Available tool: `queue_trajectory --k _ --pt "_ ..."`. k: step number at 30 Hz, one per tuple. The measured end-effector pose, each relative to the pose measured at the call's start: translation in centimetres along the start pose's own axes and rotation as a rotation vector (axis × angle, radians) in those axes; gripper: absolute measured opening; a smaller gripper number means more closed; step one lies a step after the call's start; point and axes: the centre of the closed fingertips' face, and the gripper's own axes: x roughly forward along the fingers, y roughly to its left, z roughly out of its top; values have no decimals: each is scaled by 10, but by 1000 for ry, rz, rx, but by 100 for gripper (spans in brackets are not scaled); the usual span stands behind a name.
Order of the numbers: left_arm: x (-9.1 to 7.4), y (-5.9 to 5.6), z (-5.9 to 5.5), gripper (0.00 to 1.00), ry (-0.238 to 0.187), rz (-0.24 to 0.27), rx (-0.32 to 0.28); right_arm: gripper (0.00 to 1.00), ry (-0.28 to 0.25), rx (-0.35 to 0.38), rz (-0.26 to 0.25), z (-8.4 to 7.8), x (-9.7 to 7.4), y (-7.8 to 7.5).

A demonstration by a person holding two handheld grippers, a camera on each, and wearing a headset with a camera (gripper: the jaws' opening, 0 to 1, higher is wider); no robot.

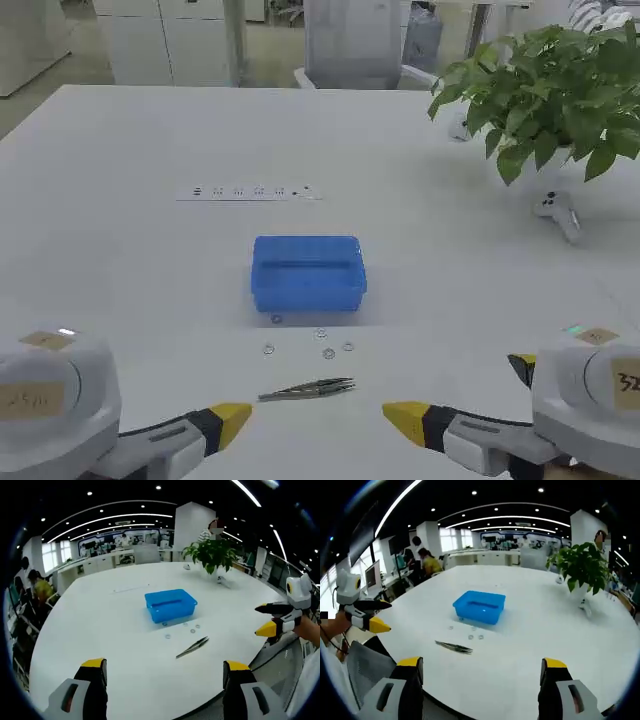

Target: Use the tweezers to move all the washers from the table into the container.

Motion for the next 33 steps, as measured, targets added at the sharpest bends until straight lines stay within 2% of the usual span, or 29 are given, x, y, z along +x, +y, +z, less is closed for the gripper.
queue_trajectory --k 8,13,15,20,24,29,33 --pt "1 1 0 99 0 2 -5 98 -12 -2 0 2 -1 0" --pt "2 0 -4 99 11 -5 -7 98 3 0 -4 0 0 -2" --pt "3 0 -5 99 16 -9 -5 98 -12 5 -4 4 -2 -2" --pt "2 -3 -4 99 6 -18 -1 98 -17 2 -7 7 -3 -2" --pt "3 -2 -5 99 4 -4 4 99 -15 -2 -15 7 -3 -4" --pt "4 -3 -6 99 4 -21 -17 98 -16 7 -23 8 -4 -7" --pt "4 -3 -5 87 9 -32 18 96 -22 3 -22 11 -4 -8"
